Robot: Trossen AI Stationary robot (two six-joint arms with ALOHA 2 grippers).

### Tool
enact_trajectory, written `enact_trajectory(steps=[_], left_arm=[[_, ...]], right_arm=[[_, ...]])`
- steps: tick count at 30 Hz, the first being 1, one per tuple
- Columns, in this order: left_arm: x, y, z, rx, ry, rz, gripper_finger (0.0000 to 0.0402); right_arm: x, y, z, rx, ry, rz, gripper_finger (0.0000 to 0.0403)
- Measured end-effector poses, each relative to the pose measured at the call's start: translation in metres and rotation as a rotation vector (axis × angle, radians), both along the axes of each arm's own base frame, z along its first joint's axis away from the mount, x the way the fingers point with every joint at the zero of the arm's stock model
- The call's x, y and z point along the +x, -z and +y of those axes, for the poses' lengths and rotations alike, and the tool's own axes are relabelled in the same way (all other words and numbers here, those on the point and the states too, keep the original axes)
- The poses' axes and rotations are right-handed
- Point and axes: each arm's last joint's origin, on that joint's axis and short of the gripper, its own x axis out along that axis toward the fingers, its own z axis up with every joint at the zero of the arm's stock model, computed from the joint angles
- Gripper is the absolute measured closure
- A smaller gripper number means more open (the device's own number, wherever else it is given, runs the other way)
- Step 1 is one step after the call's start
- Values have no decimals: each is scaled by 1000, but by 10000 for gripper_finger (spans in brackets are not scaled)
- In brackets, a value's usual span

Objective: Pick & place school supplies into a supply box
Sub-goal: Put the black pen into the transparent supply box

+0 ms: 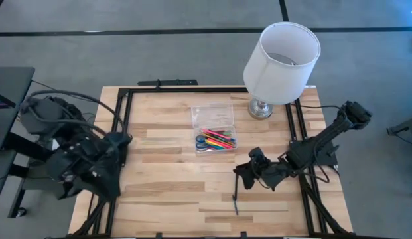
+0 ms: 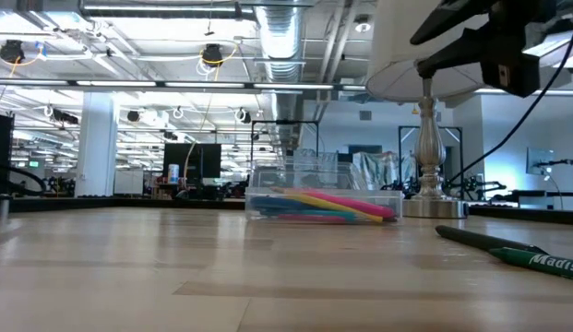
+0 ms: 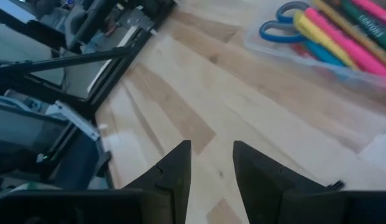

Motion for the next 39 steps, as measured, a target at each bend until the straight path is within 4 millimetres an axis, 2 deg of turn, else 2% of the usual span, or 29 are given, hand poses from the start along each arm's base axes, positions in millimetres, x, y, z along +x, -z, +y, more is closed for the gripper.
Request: enact_trajectory(steps=[4, 7, 12, 14, 19, 23, 27, 30, 34, 39], left_arm=[[6, 6, 2, 16, 81, 51, 316], [22, 22, -2, 35, 110, 99, 316], [49, 56, -4, -17, 148, 119, 316], [55, 73, 2, -53, 102, 137, 316], [69, 129, 22, -178, -29, 217, 316], [58, 169, 43, -298, -216, 212, 316], [41, 215, 62, -373, -515, 241, 316], [26, 239, 73, -438, -717, 250, 316], [11, 265, 82, -485, -846, 271, 316], [1, 291, 87, -486, -918, 319, 316]], right_arm=[[-3, -2, 7, 12, -30, -18, 291], [-6, -2, 12, 15, -50, -21, 291], [-8, -3, 16, 21, -68, -29, 291], [-8, -3, 16, 25, -67, -34, 291], [-7, -3, 16, 56, -46, -35, 291], [-7, -3, 15, 98, -12, -35, 291], [-6, 0, 9, 139, 64, -23, 291], [-6, 3, 4, 176, 123, 1, 293], [-3, 4, -3, 218, 162, 26, 306], [9, 14, -8, 227, 141, 100, 333]])
